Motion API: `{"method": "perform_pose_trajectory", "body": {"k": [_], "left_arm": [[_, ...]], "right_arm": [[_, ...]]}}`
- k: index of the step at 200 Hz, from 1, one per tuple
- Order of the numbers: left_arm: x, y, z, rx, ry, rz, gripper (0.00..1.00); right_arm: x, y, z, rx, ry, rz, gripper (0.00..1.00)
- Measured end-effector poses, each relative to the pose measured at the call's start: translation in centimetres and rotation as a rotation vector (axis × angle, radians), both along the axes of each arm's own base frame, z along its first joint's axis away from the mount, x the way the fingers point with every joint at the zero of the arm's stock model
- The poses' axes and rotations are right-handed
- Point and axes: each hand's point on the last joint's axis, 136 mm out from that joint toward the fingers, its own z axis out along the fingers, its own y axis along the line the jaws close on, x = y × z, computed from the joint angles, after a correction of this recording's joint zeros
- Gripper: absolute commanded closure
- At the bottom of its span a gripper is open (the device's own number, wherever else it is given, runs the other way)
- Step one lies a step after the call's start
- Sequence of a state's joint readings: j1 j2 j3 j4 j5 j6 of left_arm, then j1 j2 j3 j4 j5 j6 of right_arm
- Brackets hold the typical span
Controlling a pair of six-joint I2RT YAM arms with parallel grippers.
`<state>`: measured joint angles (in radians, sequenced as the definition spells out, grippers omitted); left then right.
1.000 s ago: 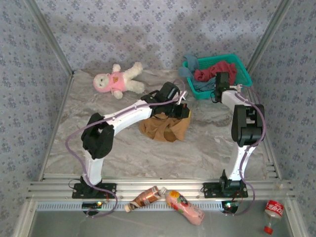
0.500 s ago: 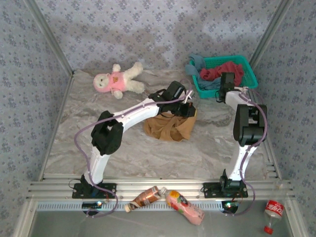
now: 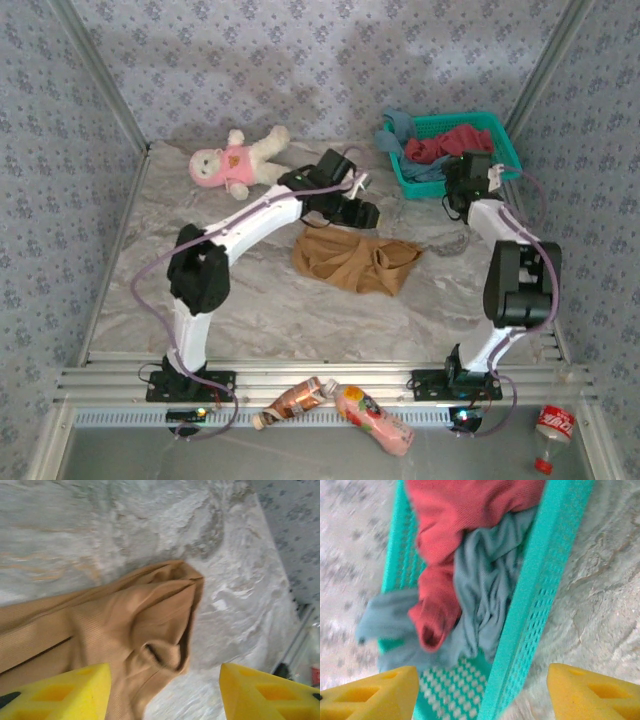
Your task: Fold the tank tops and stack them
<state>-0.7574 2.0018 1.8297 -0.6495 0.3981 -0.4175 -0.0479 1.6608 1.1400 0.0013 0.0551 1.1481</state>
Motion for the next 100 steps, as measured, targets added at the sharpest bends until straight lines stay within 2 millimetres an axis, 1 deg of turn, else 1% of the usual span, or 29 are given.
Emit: {"method": "perform_pose_trajectory", "body": {"k": [16, 28, 39, 50, 71, 88, 100], "left_arm": [[-0.3, 2.8, 1.1, 0.054, -0.044, 0.013, 0.41], [-1.1, 4.5, 1.2, 0.089, -0.057, 0.015, 0.40], [-2.0, 5.6, 0.6, 0.119, -0.049, 0.007, 0.40], [-3.0, 6.1, -0.7, 0.153, -0.034, -0.008, 0.40], [-5.0, 6.5, -4.3, 0.232, 0.015, -0.050, 0.40], [-5.6, 6.0, -6.8, 0.279, 0.045, -0.071, 0.40], [-5.9, 5.4, -8.3, 0.298, 0.063, -0.086, 0.41]], "right_arm": [[-2.2, 1.9, 1.2, -0.079, 0.009, 0.130, 0.28], [-4.1, 3.7, 1.3, -0.132, 0.032, 0.229, 0.28], [-6.0, 5.4, 0.7, -0.170, 0.066, 0.317, 0.28], [-8.3, 7.1, -0.2, -0.212, 0.112, 0.410, 0.27], [-13.2, 9.9, -2.8, -0.273, 0.218, 0.573, 0.27], [-16.8, 10.6, -4.6, -0.297, 0.295, 0.650, 0.27], [-18.7, 10.8, -5.6, -0.304, 0.334, 0.680, 0.27]]}}
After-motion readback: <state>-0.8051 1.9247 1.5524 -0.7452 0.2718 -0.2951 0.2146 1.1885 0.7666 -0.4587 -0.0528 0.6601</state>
